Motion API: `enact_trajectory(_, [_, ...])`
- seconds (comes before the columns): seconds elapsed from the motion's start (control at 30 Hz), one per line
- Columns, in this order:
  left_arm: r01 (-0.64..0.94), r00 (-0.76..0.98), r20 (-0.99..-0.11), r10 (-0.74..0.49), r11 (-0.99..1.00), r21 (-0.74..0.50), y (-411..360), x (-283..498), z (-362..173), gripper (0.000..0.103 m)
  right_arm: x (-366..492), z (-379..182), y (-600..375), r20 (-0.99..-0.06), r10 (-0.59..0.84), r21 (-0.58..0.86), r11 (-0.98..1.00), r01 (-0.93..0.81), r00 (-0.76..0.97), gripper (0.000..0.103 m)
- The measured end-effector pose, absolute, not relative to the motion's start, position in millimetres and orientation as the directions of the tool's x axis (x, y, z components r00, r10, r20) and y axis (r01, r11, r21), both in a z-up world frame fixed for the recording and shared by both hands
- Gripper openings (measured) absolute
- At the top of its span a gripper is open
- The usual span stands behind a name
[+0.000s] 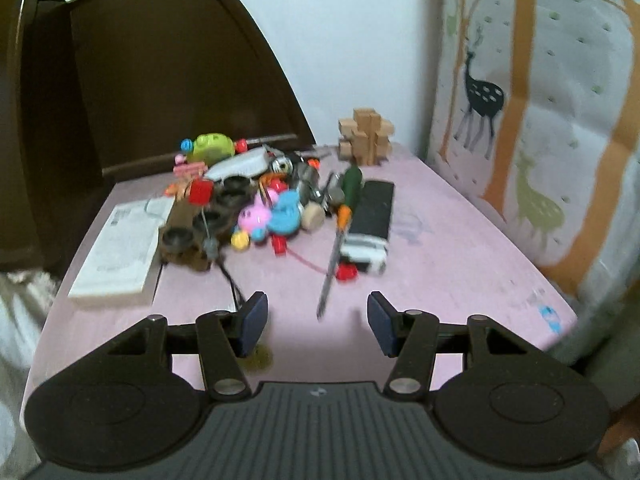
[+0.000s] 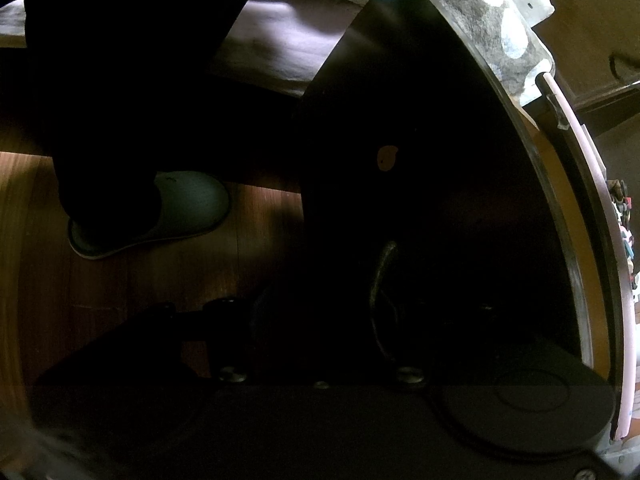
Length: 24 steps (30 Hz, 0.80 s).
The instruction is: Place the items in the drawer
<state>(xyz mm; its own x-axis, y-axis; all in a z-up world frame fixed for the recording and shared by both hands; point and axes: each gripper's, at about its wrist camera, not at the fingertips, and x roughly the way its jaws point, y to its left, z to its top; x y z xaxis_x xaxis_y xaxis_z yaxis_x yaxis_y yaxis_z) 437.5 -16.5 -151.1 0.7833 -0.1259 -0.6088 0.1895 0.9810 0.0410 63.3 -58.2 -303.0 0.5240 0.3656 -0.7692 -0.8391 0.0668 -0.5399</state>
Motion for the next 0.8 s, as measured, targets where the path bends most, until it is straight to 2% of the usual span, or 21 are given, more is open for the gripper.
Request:
enact_trajectory(0.17, [0.159, 0.794, -0.600, -0.100, 0.986, 0.046, -20, 473, -160, 0.049, 63, -303, -59, -0.768, 0.369, -0.540, 0.067, -0.839, 0.524, 0.057])
enact_trajectory(0.23, [0.138, 0.796, -0.598, -0.092, 0.990, 0.031, -21, 482, -163, 0.041, 62, -303, -59, -0.767, 0.370, -0.540, 0.067, -0.839, 0.523, 0.057])
enact_trajectory(0.33, [0.102, 0.801, -0.595, -0.064, 0.994, 0.031, -22, 494, -168, 0.033, 62, -303, -60, -0.767, 0.372, -0.540, 0.066, -0.839, 0.523, 0.057])
enact_trajectory(0.5, [0.052, 0.801, -0.598, -0.022, 0.998, 0.034, -20, 513, -181, 0.028, 62, -303, -59, -0.767, 0.373, -0.540, 0.066, -0.839, 0.522, 0.057])
enact_trajectory(0.8, [0.033, 0.796, -0.605, 0.001, 0.998, 0.044, -22, 524, -191, 0.025, 63, -303, -59, -0.768, 0.371, -0.538, 0.067, -0.840, 0.522, 0.057])
